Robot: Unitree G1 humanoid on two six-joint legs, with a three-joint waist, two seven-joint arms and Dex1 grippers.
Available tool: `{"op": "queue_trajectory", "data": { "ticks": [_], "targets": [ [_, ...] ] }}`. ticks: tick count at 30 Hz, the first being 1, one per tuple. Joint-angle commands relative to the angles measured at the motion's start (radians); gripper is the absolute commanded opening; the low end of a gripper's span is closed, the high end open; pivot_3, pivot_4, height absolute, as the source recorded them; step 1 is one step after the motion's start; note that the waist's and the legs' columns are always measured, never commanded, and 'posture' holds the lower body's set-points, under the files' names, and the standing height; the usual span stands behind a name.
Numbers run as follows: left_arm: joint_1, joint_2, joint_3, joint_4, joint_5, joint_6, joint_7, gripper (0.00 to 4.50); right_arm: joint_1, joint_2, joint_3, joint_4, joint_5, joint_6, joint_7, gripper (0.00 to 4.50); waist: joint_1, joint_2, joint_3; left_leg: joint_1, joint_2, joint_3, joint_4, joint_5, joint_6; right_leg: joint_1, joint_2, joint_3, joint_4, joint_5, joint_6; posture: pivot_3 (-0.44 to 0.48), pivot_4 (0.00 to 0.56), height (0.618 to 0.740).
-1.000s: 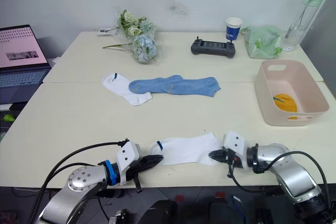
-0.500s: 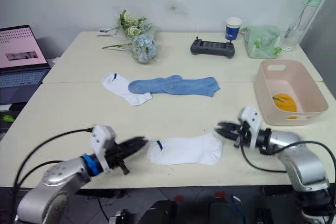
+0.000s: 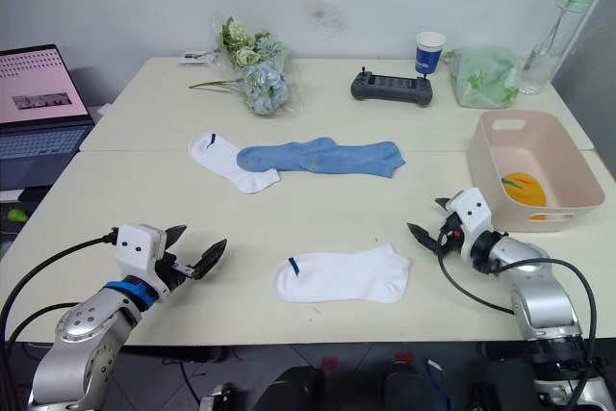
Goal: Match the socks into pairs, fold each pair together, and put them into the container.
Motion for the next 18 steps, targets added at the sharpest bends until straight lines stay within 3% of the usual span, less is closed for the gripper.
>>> {"op": "queue_trajectory", "data": {
  "ticks": [1, 4, 8, 16, 18],
  "targets": [
    [-0.027, 0.010, 0.009, 0.008, 0.016, -0.028, -0.001, 4.47, -0.027, 0.004, -0.008, -0.053, 0.025, -0.001, 0.020, 4.50, 0.000, 0.000, 0.000, 0.000, 0.000, 0.000, 0.000, 0.000, 0.000, 0.000, 0.000, 0.000, 0.000, 0.000, 0.000, 0.000, 0.150, 0.740],
    [-0.133, 0.024, -0.033, 0.070, 0.048, -0.032, -0.013, 4.47, -0.061, 0.001, 0.040, -0.175, 0.104, 0.091, 0.099, 4.50, 0.000, 0.000, 0.000, 0.000, 0.000, 0.000, 0.000, 0.000, 0.000, 0.000, 0.000, 0.000, 0.000, 0.000, 0.000, 0.000, 0.150, 0.740],
    [-0.337, 0.032, -0.127, 0.281, 0.147, -0.098, -0.032, 4.47, -0.121, -0.026, 0.121, -0.285, 0.144, 0.198, 0.171, 4.50, 0.001, -0.001, 0.000, 0.000, 0.000, -0.001, 0.001, 0.000, 0.000, 0.001, 0.000, -0.002, 0.001, 0.000, 0.000, 0.000, 0.150, 0.740],
    [-0.679, -0.022, -0.229, 0.755, 0.224, -0.178, -0.080, 4.47, -0.157, -0.011, 0.136, -0.313, 0.147, 0.252, 0.153, 4.50, -0.002, -0.002, -0.001, -0.004, -0.001, -0.002, 0.002, 0.000, 0.000, -0.004, 0.000, -0.003, 0.001, 0.000, 0.000, 0.000, 0.150, 0.740],
    [-0.738, -0.028, -0.245, 0.852, 0.249, -0.199, -0.084, 4.09, -0.157, -0.012, 0.133, -0.312, 0.143, 0.253, 0.149, 4.50, -0.004, -0.002, -0.001, -0.005, -0.001, -0.002, 0.002, 0.000, 0.000, -0.005, 0.000, -0.003, 0.001, 0.000, 0.000, 0.000, 0.150, 0.740]
  ]
}}
